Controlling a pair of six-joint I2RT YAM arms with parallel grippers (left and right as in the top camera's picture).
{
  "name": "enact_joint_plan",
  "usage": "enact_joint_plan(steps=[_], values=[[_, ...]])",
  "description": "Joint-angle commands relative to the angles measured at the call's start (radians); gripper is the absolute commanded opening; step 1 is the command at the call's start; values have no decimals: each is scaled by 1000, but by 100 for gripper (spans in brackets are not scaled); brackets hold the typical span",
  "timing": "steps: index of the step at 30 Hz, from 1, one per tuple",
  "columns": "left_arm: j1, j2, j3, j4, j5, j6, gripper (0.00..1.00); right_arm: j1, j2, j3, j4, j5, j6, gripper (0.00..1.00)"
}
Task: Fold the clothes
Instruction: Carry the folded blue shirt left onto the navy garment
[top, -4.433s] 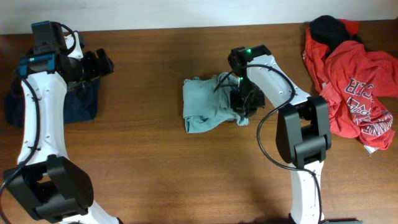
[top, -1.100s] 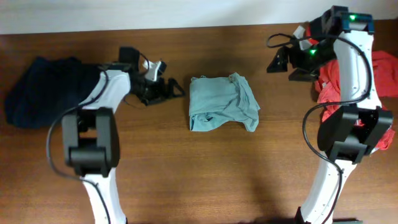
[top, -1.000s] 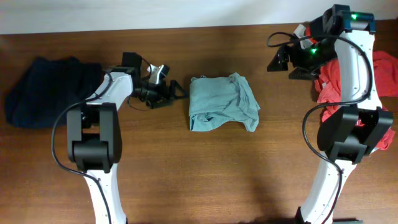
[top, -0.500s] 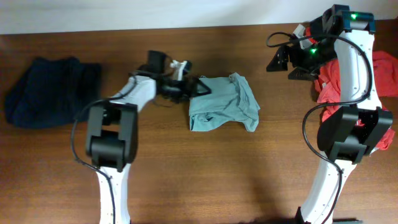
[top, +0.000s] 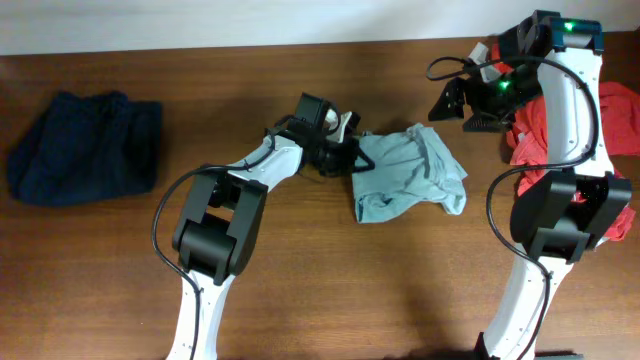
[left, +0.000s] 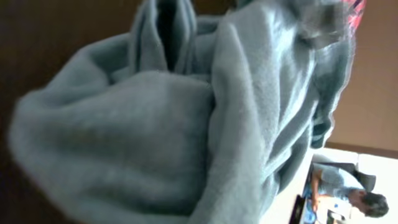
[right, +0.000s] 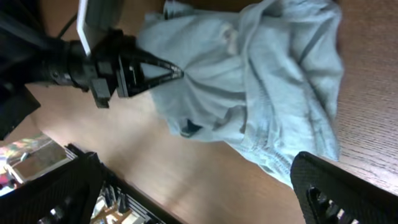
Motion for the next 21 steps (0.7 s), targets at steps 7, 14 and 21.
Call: enact_joint_plan(steps=[7, 14, 21], values=[[32, 6, 2, 68, 13, -76, 1, -3, -47, 19, -7, -6, -40, 99], [143, -51, 24, 37, 55, -94, 1, -5, -47, 19, -3, -6, -39, 98], [288, -156, 41, 37, 54, -126, 0, -5, -47, 19, -3, -6, -39, 99]])
